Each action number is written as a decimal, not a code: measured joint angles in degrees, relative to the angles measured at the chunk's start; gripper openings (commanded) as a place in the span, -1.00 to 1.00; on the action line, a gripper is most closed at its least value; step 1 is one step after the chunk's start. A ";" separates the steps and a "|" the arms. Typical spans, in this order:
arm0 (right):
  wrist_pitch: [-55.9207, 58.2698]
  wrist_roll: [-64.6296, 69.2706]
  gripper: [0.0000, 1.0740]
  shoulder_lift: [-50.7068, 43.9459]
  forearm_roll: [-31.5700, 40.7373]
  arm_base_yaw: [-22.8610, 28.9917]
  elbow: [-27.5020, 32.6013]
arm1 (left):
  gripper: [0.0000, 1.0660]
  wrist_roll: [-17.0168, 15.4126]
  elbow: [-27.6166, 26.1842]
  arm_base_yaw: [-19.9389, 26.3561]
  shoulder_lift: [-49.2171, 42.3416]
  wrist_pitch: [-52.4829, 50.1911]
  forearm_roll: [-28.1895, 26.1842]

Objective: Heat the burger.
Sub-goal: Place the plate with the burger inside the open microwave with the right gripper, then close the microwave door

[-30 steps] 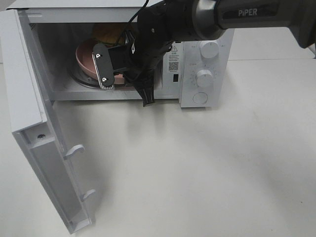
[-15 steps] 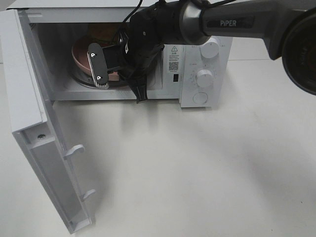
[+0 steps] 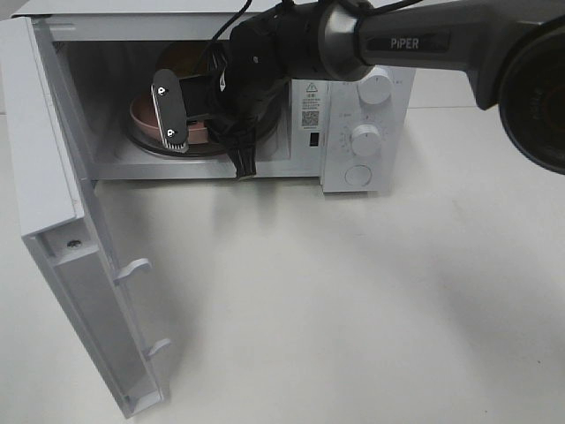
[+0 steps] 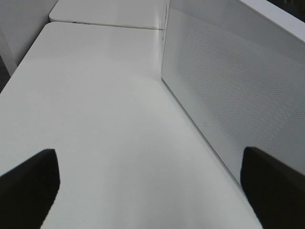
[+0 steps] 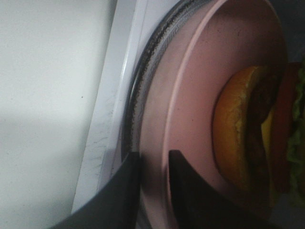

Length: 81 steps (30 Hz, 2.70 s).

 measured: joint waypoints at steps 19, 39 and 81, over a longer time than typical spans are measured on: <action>3.38 2.46 0.01 -2.75 1.32 0.00 2.46 | 0.83 0.00 0.00 0.00 0.00 0.00 0.00; -3.84 3.84 0.39 -12.61 2.06 0.00 18.39 | 0.83 0.00 0.00 0.00 0.00 0.00 0.00; -2.86 52.31 0.39 -38.67 1.72 0.00 45.44 | 0.83 0.00 0.00 0.00 0.00 0.00 0.00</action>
